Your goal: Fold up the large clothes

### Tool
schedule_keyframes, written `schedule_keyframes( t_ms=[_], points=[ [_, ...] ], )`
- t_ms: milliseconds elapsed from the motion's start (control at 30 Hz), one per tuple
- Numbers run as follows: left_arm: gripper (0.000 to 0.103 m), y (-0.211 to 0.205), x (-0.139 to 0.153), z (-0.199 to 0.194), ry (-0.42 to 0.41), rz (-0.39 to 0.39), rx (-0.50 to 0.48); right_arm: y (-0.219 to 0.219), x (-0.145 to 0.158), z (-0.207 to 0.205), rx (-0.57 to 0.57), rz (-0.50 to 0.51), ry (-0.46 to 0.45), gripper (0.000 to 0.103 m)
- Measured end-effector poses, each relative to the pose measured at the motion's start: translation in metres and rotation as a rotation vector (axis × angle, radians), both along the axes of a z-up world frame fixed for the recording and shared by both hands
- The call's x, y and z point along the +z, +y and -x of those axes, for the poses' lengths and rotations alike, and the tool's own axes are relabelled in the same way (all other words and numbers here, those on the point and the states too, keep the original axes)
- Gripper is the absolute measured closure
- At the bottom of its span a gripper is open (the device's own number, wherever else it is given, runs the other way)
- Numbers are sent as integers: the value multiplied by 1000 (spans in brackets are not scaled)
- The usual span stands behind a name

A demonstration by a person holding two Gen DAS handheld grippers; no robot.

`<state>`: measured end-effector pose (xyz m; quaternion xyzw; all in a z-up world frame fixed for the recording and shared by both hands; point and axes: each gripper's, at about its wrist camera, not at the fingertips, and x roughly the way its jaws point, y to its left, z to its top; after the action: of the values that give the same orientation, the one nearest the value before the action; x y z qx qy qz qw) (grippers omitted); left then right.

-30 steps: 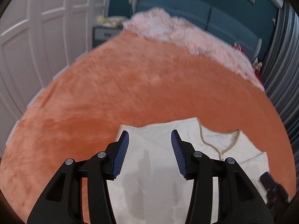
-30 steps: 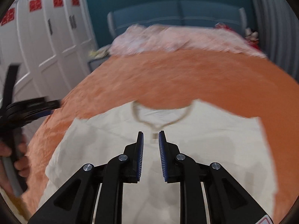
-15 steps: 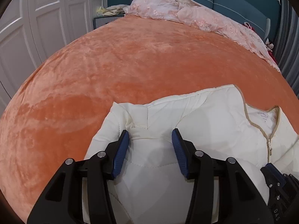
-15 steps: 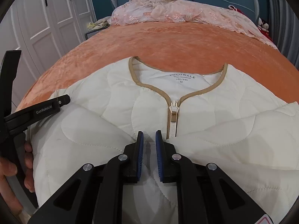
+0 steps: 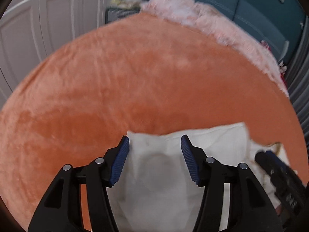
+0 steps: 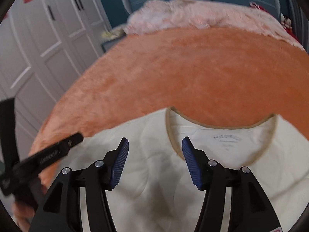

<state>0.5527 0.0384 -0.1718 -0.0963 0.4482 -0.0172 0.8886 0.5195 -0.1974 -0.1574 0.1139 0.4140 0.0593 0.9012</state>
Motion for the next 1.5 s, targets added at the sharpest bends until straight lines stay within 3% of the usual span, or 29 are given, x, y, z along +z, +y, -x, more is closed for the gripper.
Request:
schedule_keyframes(
  t_ms=[67,100,133,167,233,333,700,800,933,1067,1167,1233,1333,1400,1500],
  points=[
    [49,2,-14,1,-6,-17,17,4,-17,-13,-5,2,45,48],
    [46,3,-19,4,-25,-8,25,4,-24,-17,-4,-4,64,59],
    [45,5,-22,6,-36,0,32,5,-32,-19,-3,-2,82,83],
    [45,6,-23,8,-46,2,34,4,-36,-20,-1,-1,90,92],
    [44,4,-25,9,-58,-12,34,3,-36,-13,-10,2,49,99],
    [43,0,-29,11,-69,-42,33,3,-35,-6,-49,25,10,100],
    [38,-9,-35,11,-102,-115,37,9,-52,-12,-68,97,28,100],
    [37,-11,-36,10,-104,-133,41,5,-50,-9,-75,74,12,101],
    [32,-11,-31,8,-73,-150,46,-20,-23,15,-154,1,-51,95],
    [32,-10,-5,18,-82,-136,36,-75,20,71,-218,31,-145,91],
    [32,-27,26,38,-138,-92,-31,-141,35,107,-292,28,-154,88],
    [29,-52,47,47,-165,-40,-113,-176,38,117,-344,27,-135,76],
    [20,-110,68,48,-143,42,-280,-232,34,130,-446,32,-98,67],
    [17,-146,71,44,-121,77,-363,-261,26,130,-489,-8,-59,64],
    [17,-202,62,34,-86,64,-440,-288,10,125,-522,-53,1,60]
  ],
)
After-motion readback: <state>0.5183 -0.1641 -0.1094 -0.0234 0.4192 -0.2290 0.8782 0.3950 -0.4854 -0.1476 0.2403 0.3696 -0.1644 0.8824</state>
